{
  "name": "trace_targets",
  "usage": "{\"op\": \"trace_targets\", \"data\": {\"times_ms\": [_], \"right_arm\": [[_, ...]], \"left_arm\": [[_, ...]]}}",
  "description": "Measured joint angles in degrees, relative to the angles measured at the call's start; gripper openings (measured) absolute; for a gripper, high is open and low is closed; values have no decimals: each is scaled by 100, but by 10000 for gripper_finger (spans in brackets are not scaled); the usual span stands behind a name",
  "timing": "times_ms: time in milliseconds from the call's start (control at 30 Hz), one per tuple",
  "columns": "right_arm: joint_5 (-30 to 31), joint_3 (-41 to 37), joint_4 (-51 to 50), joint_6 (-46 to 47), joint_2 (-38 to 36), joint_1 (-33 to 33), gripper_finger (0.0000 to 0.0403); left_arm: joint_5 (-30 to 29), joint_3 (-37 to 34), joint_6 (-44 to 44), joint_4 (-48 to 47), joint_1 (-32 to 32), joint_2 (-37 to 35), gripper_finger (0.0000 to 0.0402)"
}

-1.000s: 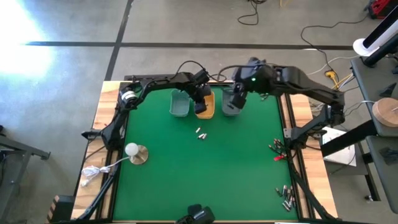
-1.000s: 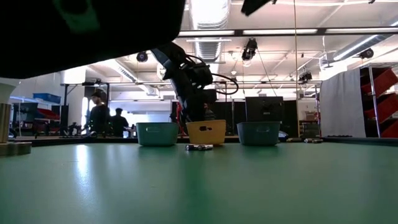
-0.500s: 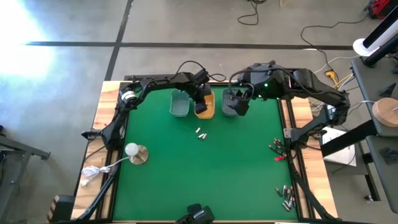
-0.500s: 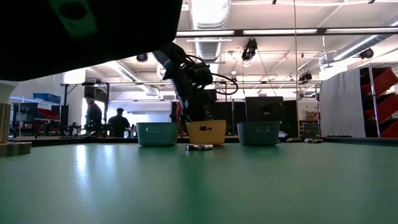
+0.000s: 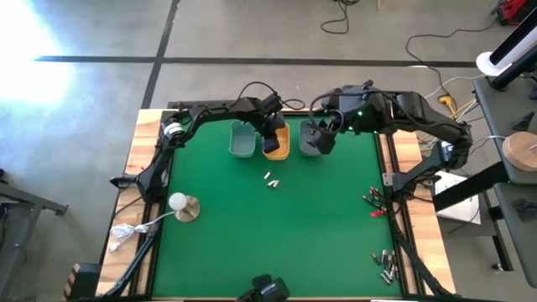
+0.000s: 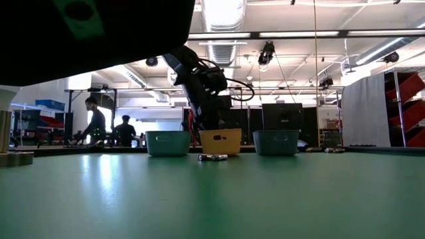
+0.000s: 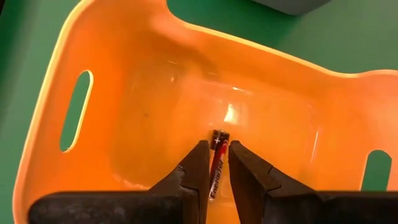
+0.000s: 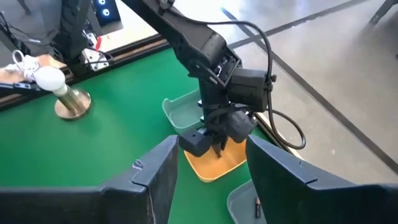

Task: Sort batteries
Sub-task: Put the silver battery into the yellow bin

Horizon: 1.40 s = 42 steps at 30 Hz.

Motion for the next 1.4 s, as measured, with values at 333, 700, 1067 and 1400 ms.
{"op": "trace_targets", "data": {"times_ms": [333,700,1067,1400], "right_arm": [[169,93,22,-273,66,-144,192],[361,918,-185,-1212,1055,-769,192],[-199,1522,-1176,-1653,1346,-1994,192],[-1106,551,-193,-2391,1299,-2236,192]], "left_arm": [[32,408,65,-98,2,-44,64],[766,2091,108,-662,223,-504,130],[1219,1042,-91,-656,290,-1405,139],[1125,-2443,-1062,2272,-2,-3416,123]]}}
